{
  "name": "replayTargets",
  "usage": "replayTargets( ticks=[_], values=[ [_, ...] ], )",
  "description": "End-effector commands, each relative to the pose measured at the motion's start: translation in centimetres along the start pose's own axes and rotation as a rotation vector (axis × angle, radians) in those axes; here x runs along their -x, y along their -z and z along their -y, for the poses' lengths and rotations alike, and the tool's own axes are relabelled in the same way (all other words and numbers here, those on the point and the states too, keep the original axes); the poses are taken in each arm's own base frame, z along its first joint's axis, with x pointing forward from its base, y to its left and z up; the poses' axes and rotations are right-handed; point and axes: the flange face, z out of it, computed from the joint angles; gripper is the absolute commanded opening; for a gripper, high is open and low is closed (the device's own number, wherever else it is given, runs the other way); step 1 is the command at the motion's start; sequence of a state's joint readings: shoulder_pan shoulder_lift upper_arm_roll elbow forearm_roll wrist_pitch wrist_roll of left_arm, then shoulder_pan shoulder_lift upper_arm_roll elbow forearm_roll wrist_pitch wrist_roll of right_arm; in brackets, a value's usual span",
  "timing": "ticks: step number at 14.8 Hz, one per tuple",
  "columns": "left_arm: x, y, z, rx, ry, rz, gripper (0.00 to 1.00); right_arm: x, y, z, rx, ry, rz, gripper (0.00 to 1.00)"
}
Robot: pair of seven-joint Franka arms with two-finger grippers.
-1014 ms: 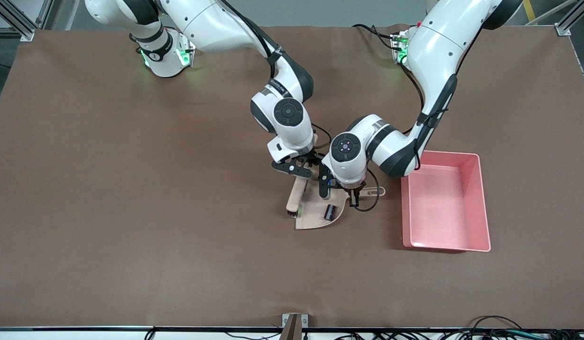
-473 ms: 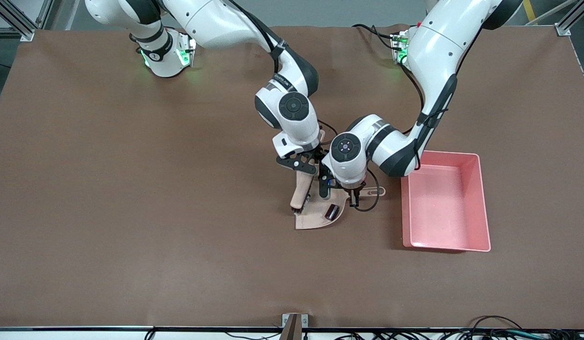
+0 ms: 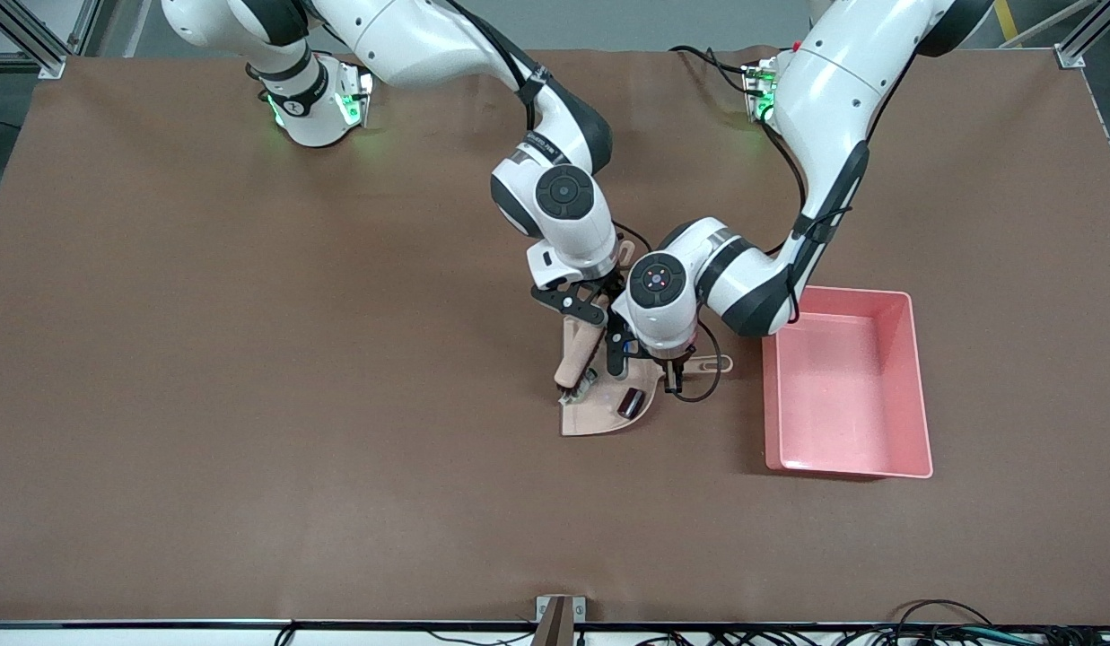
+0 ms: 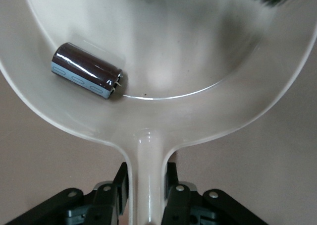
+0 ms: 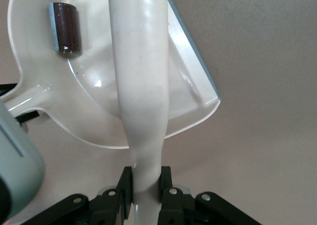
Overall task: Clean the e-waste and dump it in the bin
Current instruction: 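Sweep the components into the dustpan with the right gripper's brush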
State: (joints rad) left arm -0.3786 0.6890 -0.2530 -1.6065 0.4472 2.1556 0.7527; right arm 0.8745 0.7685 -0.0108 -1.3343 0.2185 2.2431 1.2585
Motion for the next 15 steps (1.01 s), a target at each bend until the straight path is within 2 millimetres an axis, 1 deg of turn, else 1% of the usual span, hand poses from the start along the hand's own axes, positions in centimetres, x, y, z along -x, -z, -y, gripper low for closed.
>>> replayTargets(
  ticks=[1,3,4,7,8,9,10,11,13,15],
  values=[
    [-0.6,-1.4,-0.5,0.013,-0.018,0.023,0.23,0.2,0.6,0.5,-0.02,-0.039,0.021,0.0],
    [-0.1,-1.7,-0.2,0.015,-0.011,0.024,0.22,0.2,0.6,0.3,-0.014,-0.04,0.023,0.0],
    [0.0,-1.7,-0.2,0.008,-0.015,0.027,0.21,0.9,1.0,0.5,-0.017,-0.028,0.024,0.0],
    [-0.1,-1.5,0.0,-0.004,-0.016,0.018,0.19,3.0,-0.3,-0.7,0.015,0.004,0.026,0.0],
    [-0.1,-1.4,0.0,-0.009,-0.018,0.012,0.19,3.3,-0.2,-1.1,0.015,0.005,0.023,0.0],
    [-0.2,-1.6,-0.2,-0.008,-0.021,0.01,0.19,3.9,0.0,-1.6,0.019,0.015,0.023,0.0],
    [-0.1,-1.7,-0.2,-0.007,-0.02,0.009,0.19,4.8,0.7,-2.2,0.021,0.028,0.024,0.0],
    [-0.1,-1.6,-0.2,-0.009,-0.019,0.009,0.19,5.5,1.9,-3.2,0.013,0.035,0.021,0.0],
    [0.2,-1.4,0.0,-0.01,-0.022,0.007,0.19,7.9,3.7,-5.6,-0.021,0.068,0.013,0.0],
    [0.5,-1.2,0.2,-0.013,-0.019,0.004,0.19,9.2,5.3,-7.3,-0.024,0.084,0.018,0.0]
  ],
)
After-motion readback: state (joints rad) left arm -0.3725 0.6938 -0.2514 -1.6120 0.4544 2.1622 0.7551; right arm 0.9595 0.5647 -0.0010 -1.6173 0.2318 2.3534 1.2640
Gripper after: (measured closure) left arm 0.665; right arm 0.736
